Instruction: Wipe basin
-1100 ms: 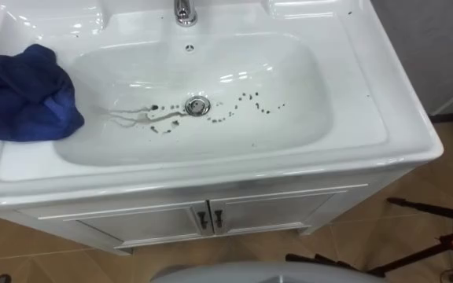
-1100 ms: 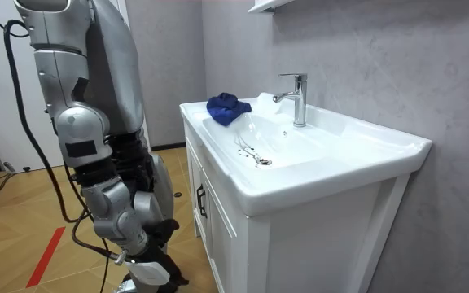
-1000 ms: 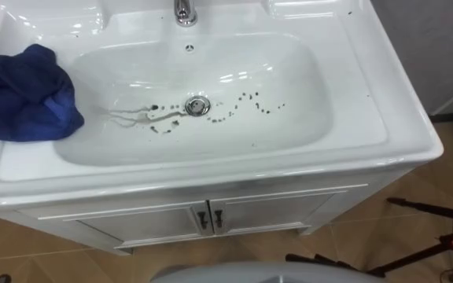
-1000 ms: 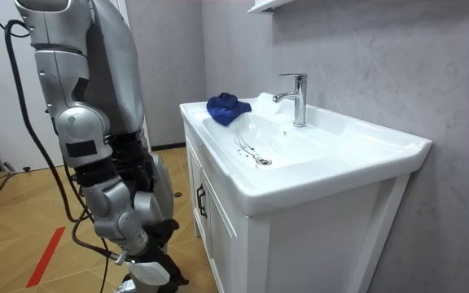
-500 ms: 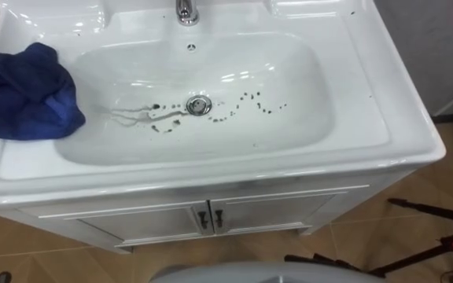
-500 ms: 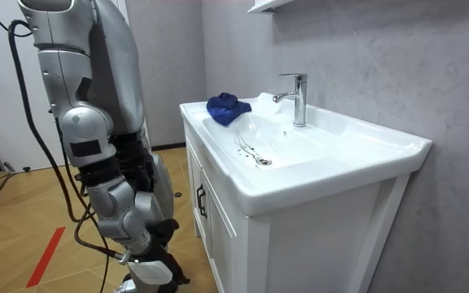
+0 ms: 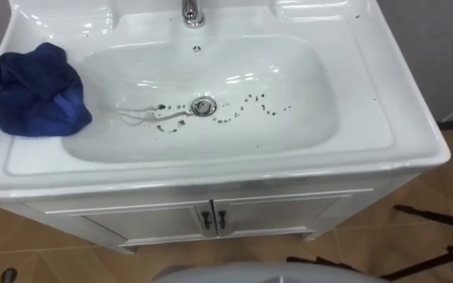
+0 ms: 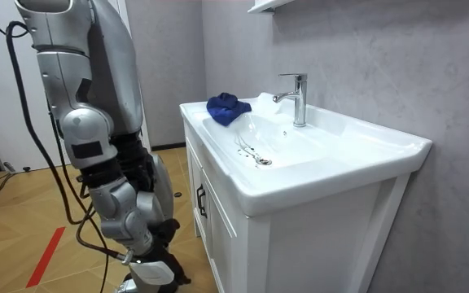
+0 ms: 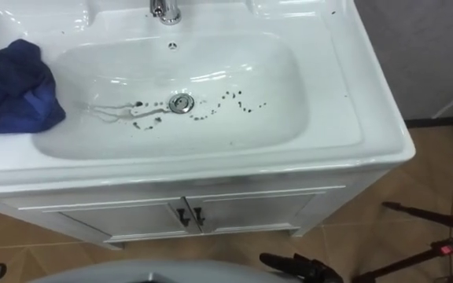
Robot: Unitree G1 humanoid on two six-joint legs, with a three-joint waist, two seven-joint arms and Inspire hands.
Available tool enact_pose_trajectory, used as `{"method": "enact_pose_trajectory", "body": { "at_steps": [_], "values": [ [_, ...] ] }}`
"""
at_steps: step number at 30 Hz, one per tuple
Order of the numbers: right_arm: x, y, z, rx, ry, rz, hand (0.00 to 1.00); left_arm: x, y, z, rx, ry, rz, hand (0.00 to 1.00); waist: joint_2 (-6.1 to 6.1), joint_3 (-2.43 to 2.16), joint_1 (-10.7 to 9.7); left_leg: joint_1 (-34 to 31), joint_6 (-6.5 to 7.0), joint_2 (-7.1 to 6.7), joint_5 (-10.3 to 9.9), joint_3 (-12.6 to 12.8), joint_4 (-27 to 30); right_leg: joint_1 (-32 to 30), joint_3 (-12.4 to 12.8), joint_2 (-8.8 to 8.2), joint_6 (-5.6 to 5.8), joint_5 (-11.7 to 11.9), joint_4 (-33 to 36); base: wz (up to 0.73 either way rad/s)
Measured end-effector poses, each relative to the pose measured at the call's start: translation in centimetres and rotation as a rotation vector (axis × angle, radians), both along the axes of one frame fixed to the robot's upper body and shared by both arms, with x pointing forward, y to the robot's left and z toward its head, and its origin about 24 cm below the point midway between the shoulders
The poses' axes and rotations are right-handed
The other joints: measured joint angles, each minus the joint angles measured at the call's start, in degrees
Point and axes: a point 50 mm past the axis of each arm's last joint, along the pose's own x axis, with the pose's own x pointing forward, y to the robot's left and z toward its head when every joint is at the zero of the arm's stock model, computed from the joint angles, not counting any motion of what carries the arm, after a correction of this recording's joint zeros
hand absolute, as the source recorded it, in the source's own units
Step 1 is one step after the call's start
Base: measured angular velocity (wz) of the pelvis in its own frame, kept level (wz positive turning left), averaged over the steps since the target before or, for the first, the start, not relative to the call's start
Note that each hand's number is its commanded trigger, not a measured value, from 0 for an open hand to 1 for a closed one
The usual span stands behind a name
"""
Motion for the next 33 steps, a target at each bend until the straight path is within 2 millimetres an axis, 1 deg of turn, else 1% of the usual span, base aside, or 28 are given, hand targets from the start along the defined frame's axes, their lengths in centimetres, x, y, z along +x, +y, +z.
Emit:
{"method": "enact_pose_trajectory", "body": {
  "at_steps": [1, 2, 3, 4, 5, 6, 7, 9, 10, 12, 13, 16, 17, 18, 19, 20, 21, 22, 23, 24, 25, 26, 27, 28, 30, 31, 33],
  "values": [
    [0.0, -0.1, 0.0, -0.002, 0.001, 0.004, 0.00, 0.1, 0.3, 0.1, 0.030, -0.012, 0.025, 0.00, 0.03, 0.02, 0.5, 0.0, -0.01, -0.01, 0.0, 0.0, -0.1, 0.0, 0.0, -0.01, 0.00, 0.0, 0.0, 0.00],
    [0.0, -0.2, 0.0, -0.005, 0.001, 0.008, 0.00, 0.3, 1.0, 0.4, 0.092, -0.037, 0.071, 0.00, 0.14, -0.04, 1.2, -0.1, -0.04, -0.05, 0.0, -0.2, -0.1, 0.0, -0.1, -0.02, 0.00, 0.0, 0.0, 0.09],
    [0.1, -0.2, 0.1, -0.009, -0.002, 0.023, 0.00, 0.6, 1.9, 0.8, 0.157, -0.072, 0.129, 0.00, 0.17, -0.09, 1.4, -0.3, -0.09, -0.13, 0.1, -0.6, -0.1, 0.1, -0.4, -0.02, 0.00, 0.0, 0.0, 0.13],
    [0.2, -0.3, 0.1, -0.012, -0.005, 0.031, 0.00, 0.8, 2.3, 1.0, 0.186, -0.090, 0.155, 0.00, 0.08, -0.05, 1.5, -0.3, -0.11, -0.15, 0.2, -0.8, -0.1, 0.1, -0.5, -0.03, 0.00, 0.0, 0.0, 0.14],
    [0.2, -0.4, 0.1, -0.020, -0.004, 0.044, 0.00, 0.9, 3.1, 1.4, 0.248, -0.120, 0.211, 0.00, 0.38, -0.21, 2.1, -0.3, -0.16, -0.19, 0.3, -1.0, -0.1, 0.1, -1.1, -0.06, 0.00, 0.0, -0.1, 0.10],
    [0.2, -0.6, 0.1, -0.028, 0.003, 0.061, 0.00, 1.1, 3.9, 1.8, 0.312, -0.145, 0.261, 0.00, 0.42, -0.21, 2.5, -0.3, -0.19, -0.23, 0.3, -1.2, -0.2, 0.1, -1.6, -0.11, 0.00, 0.0, -0.1, 0.12],
    [0.2, -0.6, 0.1, -0.032, 0.001, 0.067, 0.00, 1.3, 4.6, 2.2, 0.378, -0.169, 0.308, 0.00, 0.68, -0.33, 2.5, -0.3, -0.23, -0.27, 0.4, -1.5, -0.3, 0.2, -2.4, -0.17, 0.00, 0.0, -0.1, 0.10],
    [0.3, -0.7, 0.1, -0.038, -0.001, 0.077, 0.00, 1.4, 5.8, 3.0, 0.471, -0.204, 0.389, 0.00, 0.87, -0.37, 2.7, -0.2, -0.27, -0.33, 0.6, -1.6, -0.7, 0.3, -3.3, -0.21, 0.00, 0.0, -0.1, 0.06],
    [0.3, -0.7, 0.2, -0.042, -0.001, 0.082, 0.00, 1.4, 6.1, 3.3, 0.501, -0.217, 0.413, 0.00, 0.94, -0.36, 2.7, -0.1, -0.27, -0.37, 0.7, -1.7, -0.9, 0.3, -3.4, -0.23, 0.00, 0.0, -0.1, 0.04],
    [0.5, -0.9, 0.2, -0.063, -0.003, 0.089, 0.00, 1.8, 7.3, 4.5, 0.615, -0.274, 0.483, 0.00, 1.37, -0.38, 3.0, 0.0, -0.23, -0.50, 0.7, -2.0, -1.0, 0.4, -4.2, -0.33, 0.00, 0.0, -0.1, 0.06],
    [0.5, -1.0, 0.2, -0.069, -0.001, 0.089, 0.00, 1.9, 7.6, 4.7, 0.639, -0.287, 0.499, 0.00, 1.49, -0.40, 3.0, 0.0, -0.21, -0.55, 0.8, -2.1, -1.0, 0.4, -4.4, -0.38, 0.00, 0.0, -0.1, 0.08],
    [0.1, -1.2, 0.2, -0.089, 0.000, 0.087, 0.00, 3.3, 8.9, 6.3, 0.744, -0.372, 0.543, 0.00, 1.94, -0.46, 4.4, 0.0, -0.11, -0.76, 0.9, -2.3, -1.2, 0.2, -4.3, -0.52, 0.00, 0.0, -0.1, 0.03],
    [0.0, -1.3, 0.3, -0.099, -0.004, 0.095, 0.00, 3.9, 9.6, 7.1, 0.790, -0.414, 0.565, 0.00, 2.11, -0.50, 5.1, -0.3, -0.09, -0.81, 0.9, -2.5, -1.2, -0.1, -4.3, -0.54, 0.00, 0.0, 0.0, 0.04],
    [0.1, -1.4, 0.3, -0.111, -0.009, 0.118, 0.00, 4.6, 10.4, 8.0, 0.839, -0.459, 0.588, 0.00, 2.27, -0.51, 5.4, -0.5, -0.03, -0.97, 1.0, -2.9, -1.2, -0.3, -4.3, -0.59, 0.00, 0.0, 0.0, 0.09],
    [0.1, -1.5, 0.3, -0.118, -0.012, 0.116, 0.00, 5.1, 11.3, 8.9, 0.880, -0.499, 0.618, 0.00, 2.61, -0.58, 5.6, -0.5, 0.01, -1.04, 1.0, -3.2, -1.2, -0.2, -4.2, -0.61, 0.00, 0.0, -0.1, 0.07],
    [0.1, -1.6, 0.4, -0.124, -0.014, 0.117, 0.00, 5.3, 11.7, 9.4, 0.898, -0.518, 0.630, 0.00, 2.79, -0.62, 5.7, -0.4, 0.01, -1.06, 1.0, -3.3, -1.2, -0.2, -4.3, -0.61, 0.00, 0.0, 0.0, 0.03],
    [0.2, -1.7, 0.4, -0.134, -0.018, 0.118, 0.00, 5.8, 12.6, 10.4, 0.927, -0.565, 0.661, 0.00, 3.19, -0.64, 5.7, -0.4, 0.01, -1.12, 1.0, -3.5, -1.2, -0.1, -4.3, -0.62, 0.00, 0.0, -0.1, 0.00],
    [0.0, -1.7, 0.4, -0.137, -0.016, 0.118, 0.00, 6.1, 12.9, 10.9, 0.939, -0.589, 0.673, 0.00, 3.38, -0.65, 5.7, -0.4, 0.01, -1.17, 1.0, -3.6, -1.2, -0.1, -4.4, -0.65, 0.00, 0.0, -0.1, 0.00],
    [0.0, -1.7, 0.4, -0.143, -0.022, 0.117, 0.00, 6.8, 13.6, 11.8, 0.964, -0.642, 0.702, 0.00, 3.78, -0.72, 5.7, -0.5, 0.08, -1.26, 1.0, -3.8, -1.3, -0.1, -4.5, -0.70, 0.00, 0.0, -0.1, 0.05],
    [-0.2, -1.8, 0.4, -0.148, -0.021, 0.117, 0.00, 7.3, 14.2, 12.7, 0.993, -0.681, 0.729, 0.00, 4.32, -0.97, 5.9, -0.4, 0.19, -1.36, 1.2, -3.9, -1.7, -0.1, -4.6, -0.76, 0.00, 0.0, -0.1, 0.00],
    [-0.3, -1.9, 0.4, -0.151, -0.020, 0.119, 0.00, 7.5, 14.4, 13.1, 1.006, -0.702, 0.748, 0.00, 4.55, -1.09, 6.0, -0.3, 0.22, -1.42, 1.2, -3.8, -1.8, -0.1, -4.4, -0.81, 0.01, 0.0, -0.1, -0.05],
    [-0.3, -2.0, 0.5, -0.160, -0.022, 0.123, 0.00, 7.7, 14.8, 14.0, 1.040, -0.742, 0.781, 0.00, 5.01, -1.14, 5.9, 0.0, 0.27, -1.51, 1.3, -3.7, -2.0, -0.1, -4.2, -0.89, 0.04, 0.0, -0.1, -0.11],
    [-0.2, -2.2, 0.5, -0.167, -0.025, 0.132, 0.00, 8.0, 15.2, 14.8, 1.072, -0.776, 0.798, 0.00, 5.29, -1.07, 5.7, 0.0, 0.36, -1.59, 1.3, -3.7, -2.2, -0.3, -4.2, -0.97, 0.06, 0.0, -0.1, -0.10],
    [-0.1, -2.2, 0.5, -0.169, -0.029, 0.133, 0.00, 8.3, 15.4, 15.3, 1.084, -0.794, 0.805, 0.00, 5.40, -1.09, 5.8, 0.0, 0.42, -1.63, 1.3, -3.7, -2.3, -0.3, -4.2, -1.00, 0.08, 0.0, -0.1, -0.08],
    [-0.1, -2.4, 0.6, -0.174, -0.029, 0.136, 0.00, 9.4, 16.2, 16.8, 1.122, -0.861, 0.816, 0.00, 5.57, -1.11, 5.8, -0.4, 0.51, -1.79, 1.4, -3.7, -2.3, -0.8, -4.3, -1.17, 0.19, -0.1, 0.0, -0.04],
    [-0.2, -2.4, 0.6, -0.175, -0.027, 0.136, 0.00, 9.6, 16.3, 17.1, 1.127, -0.877, 0.817, 0.00, 5.58, -1.10, 5.7, -0.5, 0.56, -1.82, 1.4, -3.7, -2.3, -1.0, -4.4, -1.21, 0.19, -0.1, 0.0, 0.00],
    [-0.2, -2.5, 0.6, -0.176, -0.032, 0.134, 0.00, 10.8, 16.4, 18.4, 1.133, -0.951, 0.819, 0.00, 5.64, -1.08, 5.7, -0.8, 0.63, -1.92, 1.5, -3.7, -2.3, -1.2, -4.3, -1.30, 0.19, -0.1, -0.1, 0.00]
  ]
}}
